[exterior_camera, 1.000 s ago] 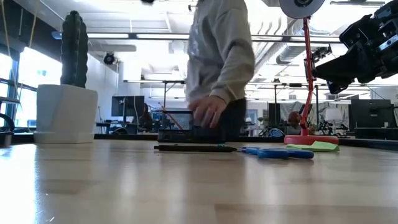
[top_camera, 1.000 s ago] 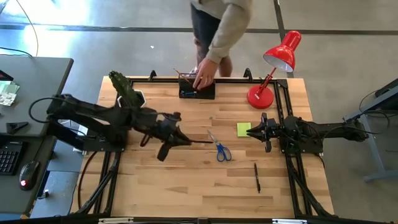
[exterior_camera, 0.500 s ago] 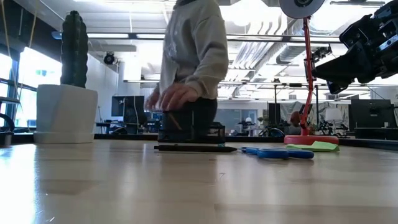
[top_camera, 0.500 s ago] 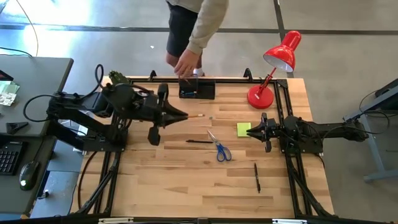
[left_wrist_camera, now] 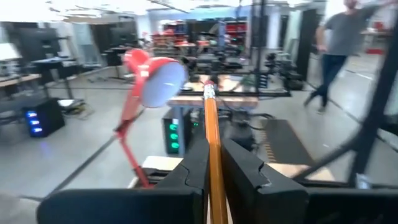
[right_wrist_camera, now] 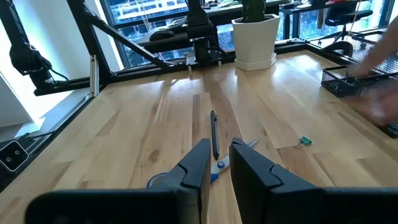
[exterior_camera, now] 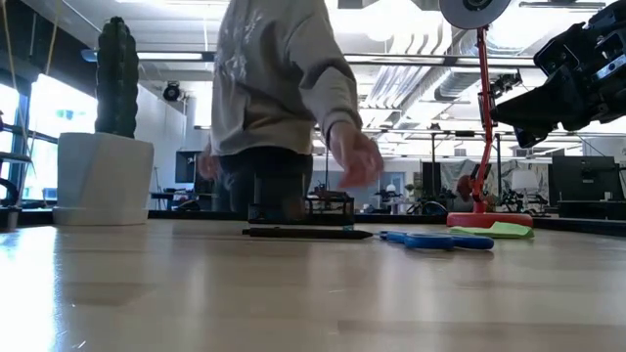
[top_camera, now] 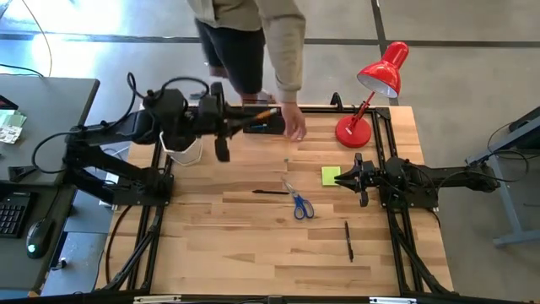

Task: Pick and place office supplies into organizer

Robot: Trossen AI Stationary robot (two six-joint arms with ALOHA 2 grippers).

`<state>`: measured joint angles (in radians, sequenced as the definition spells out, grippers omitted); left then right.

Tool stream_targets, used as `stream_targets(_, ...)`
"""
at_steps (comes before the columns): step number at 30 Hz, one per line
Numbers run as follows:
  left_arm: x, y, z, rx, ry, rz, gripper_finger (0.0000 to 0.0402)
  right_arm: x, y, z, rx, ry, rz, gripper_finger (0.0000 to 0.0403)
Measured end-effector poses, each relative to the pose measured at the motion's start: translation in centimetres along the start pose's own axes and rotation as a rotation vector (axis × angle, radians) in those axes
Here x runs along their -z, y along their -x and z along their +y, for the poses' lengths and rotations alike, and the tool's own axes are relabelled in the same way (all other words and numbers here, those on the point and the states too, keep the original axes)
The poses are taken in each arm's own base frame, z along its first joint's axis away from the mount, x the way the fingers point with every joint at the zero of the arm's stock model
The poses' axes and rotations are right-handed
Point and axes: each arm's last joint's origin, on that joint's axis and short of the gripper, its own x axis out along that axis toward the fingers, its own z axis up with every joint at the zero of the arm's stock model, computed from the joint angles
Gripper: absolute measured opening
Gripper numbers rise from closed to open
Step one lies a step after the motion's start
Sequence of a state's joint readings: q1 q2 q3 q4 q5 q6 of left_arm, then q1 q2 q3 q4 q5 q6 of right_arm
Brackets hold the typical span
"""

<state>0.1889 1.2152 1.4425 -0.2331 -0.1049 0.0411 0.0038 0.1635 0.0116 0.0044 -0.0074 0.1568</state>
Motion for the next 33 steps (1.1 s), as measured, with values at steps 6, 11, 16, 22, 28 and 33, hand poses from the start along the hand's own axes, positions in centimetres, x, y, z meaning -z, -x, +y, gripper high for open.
stream_targets(6, 0.3, -0.6, 3.0, -0.121, 0.044, 0.009, 0.0029, 0.0, 0.0, 0.0, 0.001, 0.0, 0.0, 0.0053)
stream_targets(11, 2.1, -1.9, 5.2, -0.198, 0.079, 0.112, 0.0023, 0.0, 0.0, 0.0, 0.0, 0.0, 0.0, 0.0053)
stream_targets(16, 3.6, -3.6, 6.0, -0.174, 0.091, 0.174, 0.0024, 0.0, 0.0, 0.0, 0.0, 0.0, 0.0, 0.0053)
stream_targets(22, 5.3, -5.4, 5.9, -0.112, 0.074, 0.245, 0.0029, 0.0, 0.0, 0.0, 0.0, 0.0, 0.0, 0.0053)
stream_targets(28, 7.0, -6.5, 5.8, -0.035, 0.009, 0.343, 0.003, 0.0, 0.0, 0.0, 0.0, 0.0, 0.0, 0.0053)
stream_targets(33, 7.7, -6.9, 5.6, 0.034, 0.012, 0.391, 0.003, 0.0, 0.0, 0.0, 0.0, 0.0, 0.0, 0.0053)
